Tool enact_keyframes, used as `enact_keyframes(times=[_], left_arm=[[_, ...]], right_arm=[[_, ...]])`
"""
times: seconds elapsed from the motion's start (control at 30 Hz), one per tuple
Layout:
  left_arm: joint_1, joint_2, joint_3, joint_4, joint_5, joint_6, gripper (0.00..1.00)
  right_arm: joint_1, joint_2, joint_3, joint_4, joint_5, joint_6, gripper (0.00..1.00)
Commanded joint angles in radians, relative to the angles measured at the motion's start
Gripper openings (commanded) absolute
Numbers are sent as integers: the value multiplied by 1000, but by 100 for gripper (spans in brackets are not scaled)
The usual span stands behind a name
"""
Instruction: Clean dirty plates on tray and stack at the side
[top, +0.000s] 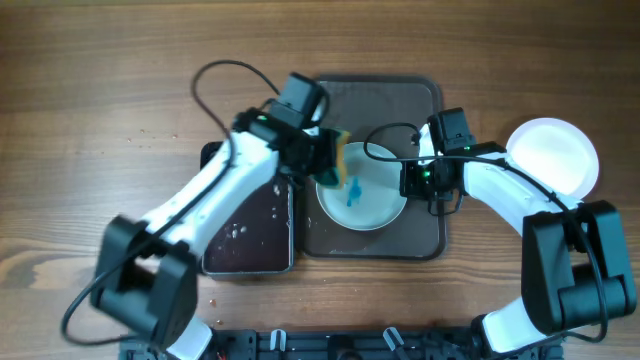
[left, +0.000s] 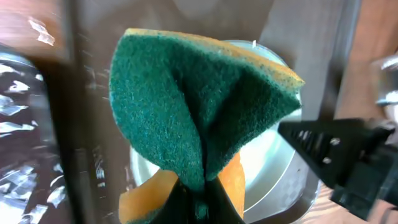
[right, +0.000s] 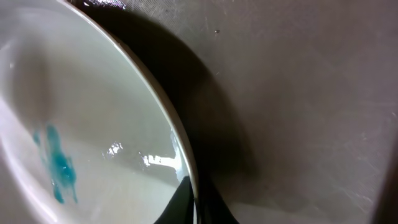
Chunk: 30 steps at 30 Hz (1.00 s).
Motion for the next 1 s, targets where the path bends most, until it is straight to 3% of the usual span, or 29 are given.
enact_keyframes(times=[0.0, 0.23, 0.43, 0.5, 0.67, 0.77, 0.87, 0.97], left_arm=[[-53, 92, 16, 39, 95, -21, 4], [-121, 222, 16, 166, 185, -21, 4], [-137, 286, 16, 187, 169, -25, 4], [-133, 298, 16, 135, 61, -37, 4], [-128, 299, 16, -80, -407, -72, 4], [-115, 298, 17, -153, -517, -72, 4], [-101, 298, 17, -154, -467, -72, 4], [-100, 299, 16, -107, -319, -72, 4]], right_arm=[[1, 23, -10, -4, 52, 37, 5], [1, 23, -10, -14, 74, 40, 4], [1, 23, -10, -15, 74, 40, 4], [1, 23, -10, -16, 74, 40, 4], [1, 23, -10, -19, 74, 40, 4], [1, 23, -10, -19, 74, 37, 4], [1, 23, -10, -19, 74, 38, 4], [1, 23, -10, -18, 74, 40, 4]])
